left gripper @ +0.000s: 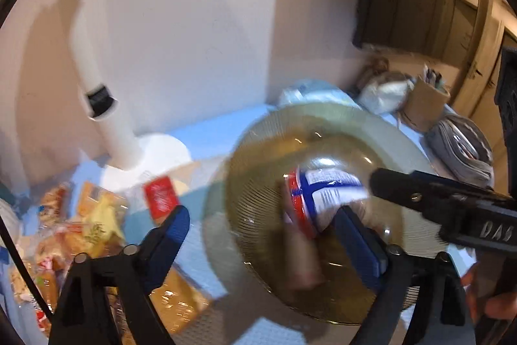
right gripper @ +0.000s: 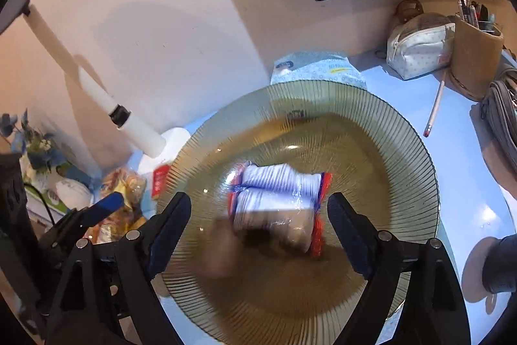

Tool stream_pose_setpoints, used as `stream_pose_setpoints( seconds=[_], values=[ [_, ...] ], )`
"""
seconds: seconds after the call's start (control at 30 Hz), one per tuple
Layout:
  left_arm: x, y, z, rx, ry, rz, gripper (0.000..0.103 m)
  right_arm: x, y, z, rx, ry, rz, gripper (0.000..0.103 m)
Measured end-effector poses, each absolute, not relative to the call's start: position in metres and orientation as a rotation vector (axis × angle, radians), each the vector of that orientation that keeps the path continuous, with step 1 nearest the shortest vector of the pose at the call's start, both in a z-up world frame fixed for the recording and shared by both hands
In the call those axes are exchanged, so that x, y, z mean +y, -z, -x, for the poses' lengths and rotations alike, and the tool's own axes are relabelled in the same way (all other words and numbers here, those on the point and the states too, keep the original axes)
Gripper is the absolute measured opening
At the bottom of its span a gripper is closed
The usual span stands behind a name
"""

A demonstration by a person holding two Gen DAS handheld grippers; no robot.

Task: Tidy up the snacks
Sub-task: 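Carry both snacks to the glass bowl and open both tools to drop them, then move the left tool to the red-white cracker bag and grasp it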

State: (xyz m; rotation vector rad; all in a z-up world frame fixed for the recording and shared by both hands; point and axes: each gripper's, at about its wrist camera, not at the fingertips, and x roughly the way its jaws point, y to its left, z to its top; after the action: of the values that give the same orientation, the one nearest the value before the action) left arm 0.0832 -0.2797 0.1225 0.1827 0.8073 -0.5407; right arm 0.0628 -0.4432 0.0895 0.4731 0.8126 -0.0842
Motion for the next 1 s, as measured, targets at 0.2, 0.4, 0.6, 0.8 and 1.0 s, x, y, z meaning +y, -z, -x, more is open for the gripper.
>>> stream_pose_setpoints(
  seconds=[0.2,0.4,0.6,0.8,1.0],
  values=[
    [-0.252,-0.126,-0.084,0.813,0.483,-0.202,0.09,-0.424,-0.1,-0.059,0.777,0.06,-0.462,0.087],
    [-0.193,-0.129,-0.088,0.823,0.415,-0.143,0.09,-0.374,-0.109,-0.063,0.748,-0.024,-0.432,0.091],
    [-0.125,-0.13,-0.094,0.828,0.314,-0.093,0.09,-0.318,-0.106,-0.069,0.758,-0.098,-0.387,0.093],
    [-0.048,-0.116,-0.099,0.851,0.208,-0.033,0.09,-0.264,-0.089,-0.079,0.794,-0.198,-0.378,0.095],
    [0.011,-0.086,-0.105,0.916,0.186,0.062,0.09,-0.216,-0.06,-0.085,0.874,-0.25,-0.327,0.095]
  ],
)
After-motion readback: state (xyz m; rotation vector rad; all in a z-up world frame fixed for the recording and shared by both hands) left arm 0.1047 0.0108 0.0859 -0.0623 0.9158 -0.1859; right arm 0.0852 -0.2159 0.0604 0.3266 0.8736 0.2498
